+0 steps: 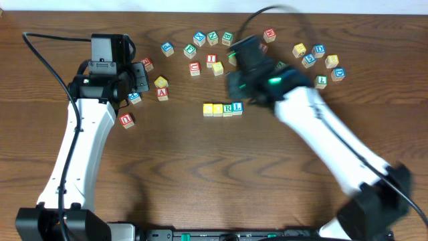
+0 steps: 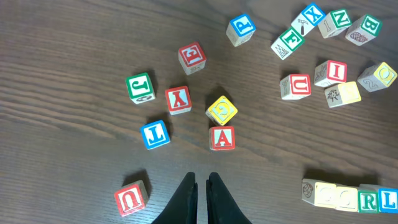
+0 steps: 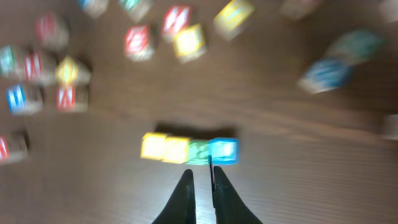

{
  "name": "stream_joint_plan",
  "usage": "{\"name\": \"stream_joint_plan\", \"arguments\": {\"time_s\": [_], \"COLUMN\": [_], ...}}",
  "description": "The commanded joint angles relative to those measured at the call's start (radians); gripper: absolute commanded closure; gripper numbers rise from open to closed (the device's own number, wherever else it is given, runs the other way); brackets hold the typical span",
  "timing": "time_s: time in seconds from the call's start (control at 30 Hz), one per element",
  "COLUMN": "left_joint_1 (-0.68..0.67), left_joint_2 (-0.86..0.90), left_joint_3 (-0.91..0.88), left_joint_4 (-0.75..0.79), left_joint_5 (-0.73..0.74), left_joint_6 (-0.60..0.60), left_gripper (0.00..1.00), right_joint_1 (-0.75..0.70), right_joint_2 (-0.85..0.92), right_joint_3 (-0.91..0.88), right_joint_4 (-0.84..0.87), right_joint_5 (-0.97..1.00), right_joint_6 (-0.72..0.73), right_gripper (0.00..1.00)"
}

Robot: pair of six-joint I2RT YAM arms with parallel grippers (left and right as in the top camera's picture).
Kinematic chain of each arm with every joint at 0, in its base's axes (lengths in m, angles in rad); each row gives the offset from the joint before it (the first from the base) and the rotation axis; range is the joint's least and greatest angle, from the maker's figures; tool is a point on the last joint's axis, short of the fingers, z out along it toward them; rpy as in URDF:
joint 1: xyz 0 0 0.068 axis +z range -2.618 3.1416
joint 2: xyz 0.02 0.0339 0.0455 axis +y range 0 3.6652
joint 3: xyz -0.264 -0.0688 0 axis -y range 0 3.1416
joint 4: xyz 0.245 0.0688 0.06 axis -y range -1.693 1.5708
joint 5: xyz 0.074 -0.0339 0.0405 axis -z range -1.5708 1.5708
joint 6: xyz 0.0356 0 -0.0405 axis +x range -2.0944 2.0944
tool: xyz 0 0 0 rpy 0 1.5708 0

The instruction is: Spell out CORL

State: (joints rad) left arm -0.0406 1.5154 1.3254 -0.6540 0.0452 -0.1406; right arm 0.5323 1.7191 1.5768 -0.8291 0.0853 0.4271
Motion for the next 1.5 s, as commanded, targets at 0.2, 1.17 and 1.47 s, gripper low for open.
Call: {"name": "stream_joint_plan", "arguments": {"time_s": [0.2,1.17,1.47], "left_joint_1": [0.003,0.003,0.003], "left_joint_2": [-0.145,-0.139,-0.139], "left_joint_3": [0.036,0.034,0.034], "left_joint_4": [0.007,-0.027,-0.027], "left_joint_5": [-0.184,-0.211,-0.211], "left_joint_6": [0.017,-0.006,-0.006], "left_gripper": [0.92,0.02,0.02], "right_joint_1": [-0.238,-0.420,-0.422], "right_joint_2": [-0.171,-0.593,-0.615], "right_joint_3": [0.005,0.005,-0.013], "right_joint_4": [-0.173,-0.313,-0.346], "right_joint_5": [0.048,0.215,0.232], "right_joint_6": [-0.051,-0.050,-0.053], "right_gripper": [0.67,0.01,0.01]}}
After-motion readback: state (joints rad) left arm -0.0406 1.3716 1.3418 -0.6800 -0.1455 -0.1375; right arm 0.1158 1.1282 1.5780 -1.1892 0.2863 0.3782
